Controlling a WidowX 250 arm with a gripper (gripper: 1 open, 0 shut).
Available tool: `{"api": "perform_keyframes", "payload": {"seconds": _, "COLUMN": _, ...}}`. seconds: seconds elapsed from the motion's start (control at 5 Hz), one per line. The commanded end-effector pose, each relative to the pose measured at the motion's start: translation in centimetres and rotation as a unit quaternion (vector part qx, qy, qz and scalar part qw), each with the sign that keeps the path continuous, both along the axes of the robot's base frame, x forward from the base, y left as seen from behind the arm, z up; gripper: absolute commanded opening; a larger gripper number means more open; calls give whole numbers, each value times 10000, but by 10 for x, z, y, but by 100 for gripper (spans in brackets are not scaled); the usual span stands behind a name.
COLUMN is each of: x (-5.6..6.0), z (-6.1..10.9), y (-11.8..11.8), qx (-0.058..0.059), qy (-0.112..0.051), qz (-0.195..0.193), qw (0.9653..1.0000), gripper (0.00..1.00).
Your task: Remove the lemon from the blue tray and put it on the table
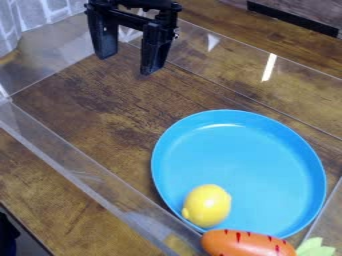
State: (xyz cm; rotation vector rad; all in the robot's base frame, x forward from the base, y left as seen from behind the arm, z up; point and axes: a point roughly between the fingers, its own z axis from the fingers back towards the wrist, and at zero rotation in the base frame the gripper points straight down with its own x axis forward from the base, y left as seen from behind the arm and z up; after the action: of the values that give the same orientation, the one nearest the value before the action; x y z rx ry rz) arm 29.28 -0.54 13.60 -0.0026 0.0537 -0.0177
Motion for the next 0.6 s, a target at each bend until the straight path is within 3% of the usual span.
{"api": "perform_keyframes", "payload": {"seconds": 0.0, "x": -1, "z": -6, "y": -6, "qx": -8, "qy": 47, "qz": -67, "qw": 10000, "gripper": 100}}
{"api": "perform_keyframes", "payload": {"seconds": 0.4, "x": -7, "z": -17, "y": -26, "qx": -22, "qy": 95, "qz": -292, "qw": 9995, "gripper": 100}}
